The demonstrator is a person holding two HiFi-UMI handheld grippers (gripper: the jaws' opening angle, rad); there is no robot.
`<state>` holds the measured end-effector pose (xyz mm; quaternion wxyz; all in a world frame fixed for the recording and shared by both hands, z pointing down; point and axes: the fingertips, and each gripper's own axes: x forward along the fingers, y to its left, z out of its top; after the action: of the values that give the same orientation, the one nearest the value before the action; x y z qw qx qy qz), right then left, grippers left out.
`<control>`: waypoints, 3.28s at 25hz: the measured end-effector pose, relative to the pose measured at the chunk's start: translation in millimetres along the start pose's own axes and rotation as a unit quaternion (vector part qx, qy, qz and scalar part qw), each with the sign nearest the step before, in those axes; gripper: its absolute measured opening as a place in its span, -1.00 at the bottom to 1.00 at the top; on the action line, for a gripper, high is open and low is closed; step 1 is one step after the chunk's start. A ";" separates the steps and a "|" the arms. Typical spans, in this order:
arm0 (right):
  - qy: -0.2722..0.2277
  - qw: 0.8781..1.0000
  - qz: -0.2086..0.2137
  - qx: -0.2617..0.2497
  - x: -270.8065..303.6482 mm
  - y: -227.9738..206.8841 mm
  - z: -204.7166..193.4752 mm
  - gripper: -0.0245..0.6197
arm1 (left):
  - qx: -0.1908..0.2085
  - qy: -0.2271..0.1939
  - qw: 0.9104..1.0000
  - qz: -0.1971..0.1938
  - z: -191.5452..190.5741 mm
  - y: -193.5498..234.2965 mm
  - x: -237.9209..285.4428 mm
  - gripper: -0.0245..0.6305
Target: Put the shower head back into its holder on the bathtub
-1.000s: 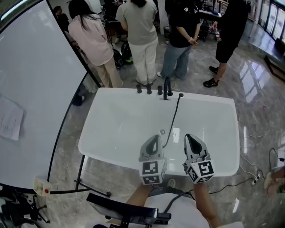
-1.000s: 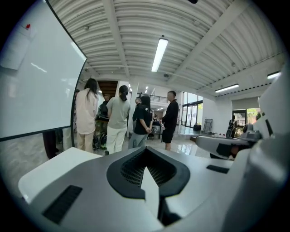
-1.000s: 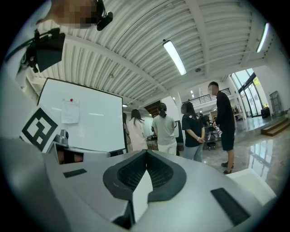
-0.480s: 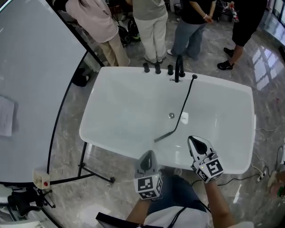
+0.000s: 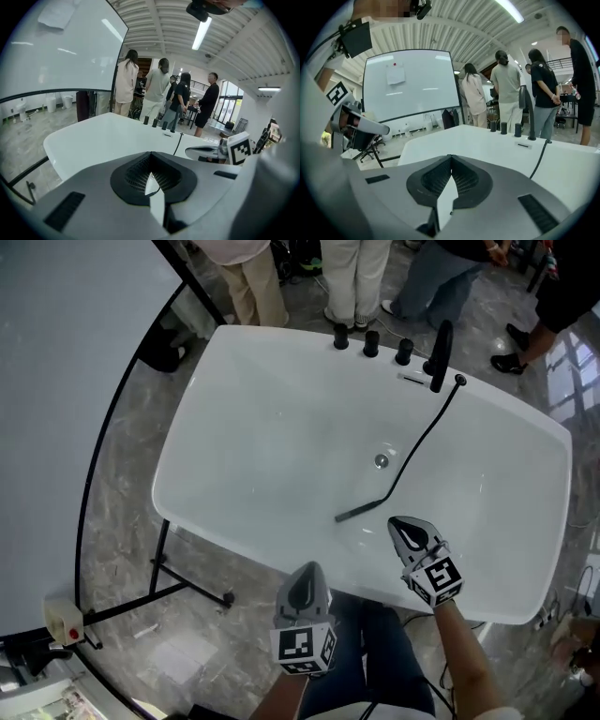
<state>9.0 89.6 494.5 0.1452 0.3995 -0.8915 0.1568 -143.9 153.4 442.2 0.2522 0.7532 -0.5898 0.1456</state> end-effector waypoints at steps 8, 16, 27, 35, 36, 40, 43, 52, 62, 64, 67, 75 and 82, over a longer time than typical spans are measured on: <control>0.126 0.989 0.063 -0.048 112.2 -11.2 -122.3 -0.73 | -0.028 -0.013 0.999 -0.019 -23.6 55.4 86.1 -0.92; 0.270 0.933 0.170 -0.163 182.5 -9.3 -277.3 -0.51 | -0.058 -0.035 0.996 -0.049 -59.6 67.4 151.3 -0.92; 0.390 0.833 0.255 -0.298 234.3 -35.8 -443.3 -0.34 | -0.094 -0.048 0.993 -0.052 -85.8 78.0 207.0 -0.92; 0.430 0.767 0.305 -0.366 256.1 -51.7 -512.1 -0.34 | -0.149 -0.036 0.987 -0.037 -110.3 90.3 229.8 -0.92; 0.432 0.761 0.311 -0.369 257.0 -52.5 -517.0 -0.34 | -0.148 -0.030 0.988 -0.033 -113.0 90.7 231.6 -0.92; 0.445 0.736 0.328 -0.390 258.3 -53.2 -530.1 -0.34 | -0.129 -0.002 0.991 -0.019 -123.8 91.6 238.4 -0.92; 0.443 0.730 0.334 -0.400 259.9 -53.2 -530.5 -0.34 | -0.113 0.021 0.993 -0.008 -132.2 92.3 243.5 -0.92; 0.443 0.715 0.330 -0.430 258.1 -50.6 -533.0 -0.49 | -0.083 0.085 0.993 0.013 -155.4 88.9 257.4 -0.92; 0.469 0.730 0.302 -0.396 254.2 -52.5 -518.1 -0.51 | -0.059 0.161 0.985 -0.023 -178.1 80.6 299.7 -0.92; 0.463 0.744 0.294 -0.383 252.6 -51.9 -505.4 -0.51 | -0.048 0.168 0.984 -0.013 -182.2 86.1 303.3 -0.92; 0.444 0.777 0.271 -0.355 254.4 -54.8 -477.3 -0.51 | -0.031 0.166 0.986 0.001 -180.9 93.2 305.8 -0.92; 0.380 0.839 0.211 -0.326 252.5 -67.1 -392.5 -0.51 | -0.004 0.139 0.990 0.031 -155.7 93.9 295.6 -0.92; 0.314 0.891 0.154 -0.288 233.6 -77.4 -307.2 -0.52 | 0.037 0.125 0.991 0.038 -122.3 75.1 285.2 -0.92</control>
<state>-40.5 6.5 876.1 0.5005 0.1273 -0.8558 0.0315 -131.9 -24.9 706.7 0.2900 0.7148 -0.5761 0.2702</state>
